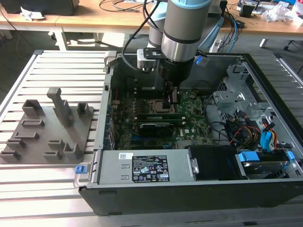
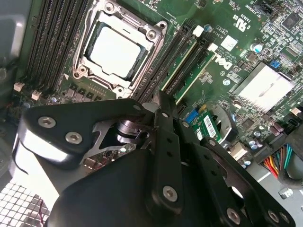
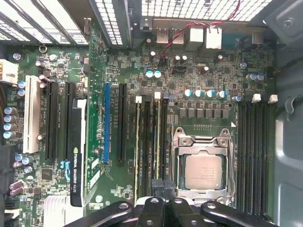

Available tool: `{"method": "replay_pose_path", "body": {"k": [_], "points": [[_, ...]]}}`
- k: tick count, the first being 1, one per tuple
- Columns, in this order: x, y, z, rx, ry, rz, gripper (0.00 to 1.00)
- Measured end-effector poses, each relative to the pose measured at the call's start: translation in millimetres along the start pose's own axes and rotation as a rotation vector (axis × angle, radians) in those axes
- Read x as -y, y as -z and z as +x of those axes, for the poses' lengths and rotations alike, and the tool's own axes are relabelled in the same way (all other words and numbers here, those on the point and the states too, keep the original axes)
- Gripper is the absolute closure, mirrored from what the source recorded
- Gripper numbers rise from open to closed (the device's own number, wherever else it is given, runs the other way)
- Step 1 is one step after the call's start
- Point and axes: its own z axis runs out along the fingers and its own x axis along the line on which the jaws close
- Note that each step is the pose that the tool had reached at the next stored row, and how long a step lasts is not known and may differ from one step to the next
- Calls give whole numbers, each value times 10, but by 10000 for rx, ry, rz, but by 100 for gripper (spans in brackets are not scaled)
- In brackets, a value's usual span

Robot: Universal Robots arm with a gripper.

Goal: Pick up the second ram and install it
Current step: 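Insert the second ram into the second slot, then press down the second ram until it locks into place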

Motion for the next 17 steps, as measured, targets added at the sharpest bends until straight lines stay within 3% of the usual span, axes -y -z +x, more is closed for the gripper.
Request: {"method": "replay_pose_path", "body": {"k": [6, 7, 9, 11, 13, 17], "points": [[3, 0, 0, 0, 1, -2, 89], [47, -1, 1, -1, 0, -2, 89], [272, -13, 5, -21, -2, -25, 89], [353, -47, 8, -26, -2, -39, 89], [438, -120, 12, -25, -1, -59, 89], [455, -325, 22, -45, -2, -87, 89]]}}
